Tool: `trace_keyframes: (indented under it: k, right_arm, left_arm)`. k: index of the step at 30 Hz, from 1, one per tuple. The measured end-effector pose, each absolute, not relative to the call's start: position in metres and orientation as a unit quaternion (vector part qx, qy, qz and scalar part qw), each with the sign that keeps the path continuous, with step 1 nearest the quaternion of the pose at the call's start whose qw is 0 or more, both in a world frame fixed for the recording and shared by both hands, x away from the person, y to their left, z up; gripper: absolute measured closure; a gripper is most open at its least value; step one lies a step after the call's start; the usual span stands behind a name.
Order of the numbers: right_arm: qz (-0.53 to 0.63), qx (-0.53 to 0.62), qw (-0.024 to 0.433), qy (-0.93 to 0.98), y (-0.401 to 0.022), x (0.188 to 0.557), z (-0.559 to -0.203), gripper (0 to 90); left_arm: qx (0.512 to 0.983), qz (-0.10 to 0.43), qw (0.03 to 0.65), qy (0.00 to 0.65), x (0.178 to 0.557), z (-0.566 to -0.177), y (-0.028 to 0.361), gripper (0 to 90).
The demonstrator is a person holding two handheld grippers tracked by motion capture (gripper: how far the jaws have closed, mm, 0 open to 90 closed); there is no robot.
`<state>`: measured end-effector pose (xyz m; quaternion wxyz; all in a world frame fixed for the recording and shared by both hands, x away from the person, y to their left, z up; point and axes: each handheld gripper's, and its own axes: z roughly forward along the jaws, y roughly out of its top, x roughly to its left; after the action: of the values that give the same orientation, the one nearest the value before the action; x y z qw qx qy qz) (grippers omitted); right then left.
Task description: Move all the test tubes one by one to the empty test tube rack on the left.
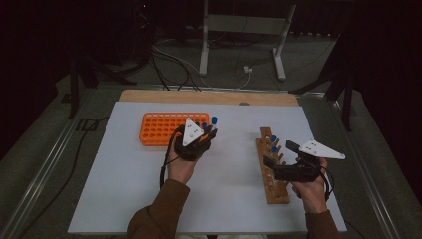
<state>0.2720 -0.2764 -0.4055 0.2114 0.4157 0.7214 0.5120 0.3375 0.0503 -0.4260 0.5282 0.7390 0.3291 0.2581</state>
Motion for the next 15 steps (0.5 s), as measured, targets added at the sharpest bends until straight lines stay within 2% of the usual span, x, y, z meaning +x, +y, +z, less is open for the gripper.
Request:
trace_keyframes:
  k: [15]
  right_arm:
    - [0.514,0.417,0.209,0.72,-0.278,0.272,-0.406,0.0]
  left_arm:
    - [0.721,0.28,0.516,0.368,0.352,-0.429,0.072,78.1]
